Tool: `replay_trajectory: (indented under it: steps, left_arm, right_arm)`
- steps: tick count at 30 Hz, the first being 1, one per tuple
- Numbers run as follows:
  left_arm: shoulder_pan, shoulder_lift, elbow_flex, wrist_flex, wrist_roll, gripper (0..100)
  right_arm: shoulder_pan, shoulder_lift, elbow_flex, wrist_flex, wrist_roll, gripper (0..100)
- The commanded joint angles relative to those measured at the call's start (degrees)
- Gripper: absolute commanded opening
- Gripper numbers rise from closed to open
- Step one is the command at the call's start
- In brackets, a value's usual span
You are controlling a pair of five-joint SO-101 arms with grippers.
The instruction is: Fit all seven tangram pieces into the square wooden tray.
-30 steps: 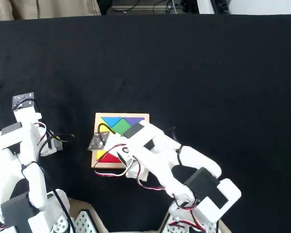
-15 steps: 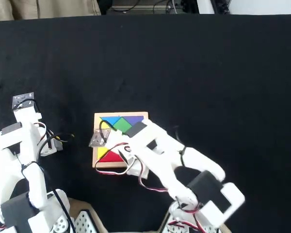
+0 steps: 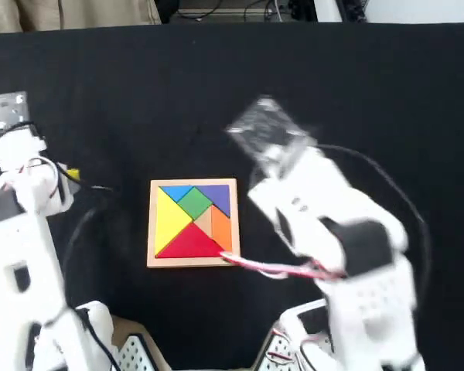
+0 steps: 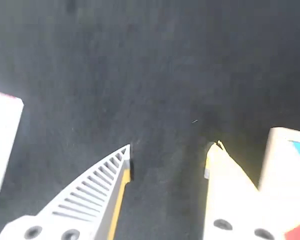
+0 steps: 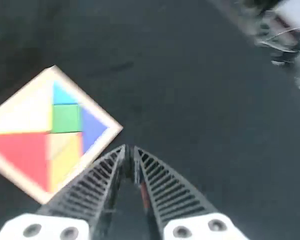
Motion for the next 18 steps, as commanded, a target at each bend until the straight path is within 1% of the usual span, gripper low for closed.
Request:
replay_trajectory:
  steps: [1,4,6,10,12,13,18]
  left_arm:
    - [5.23,-16.79,-3.91,6.07,0.62,25]
    - [7.96,-28.66,0.92,9.76,0.62,25]
    - [8.31,-37.19,6.29,10.2,0.62,25]
    - [7.16,-54.24,23.25,4.31,0.26,25]
    - [7.16,-62.68,32.04,1.93,0.09,25]
    - [7.08,-64.7,35.65,0.97,0.09,25]
    - [7.52,-59.96,43.38,-5.45,0.35,25]
  right_arm:
    - [5.98,-8.92,2.15,-0.97,-1.32,1.1]
    - [8.09,-18.07,9.1,-2.99,-5.98,1.1]
    - [8.0,-24.92,15.52,-5.63,-8.09,1.1]
    - [8.18,-37.14,32.66,-13.8,-7.56,1.1]
    - [8.35,-41.8,41.36,-18.55,-5.54,1.1]
    - [8.44,-44.09,45.41,-20.66,-5.01,1.1]
    - [8.44,-53.23,55.87,-26.9,-4.92,1.1]
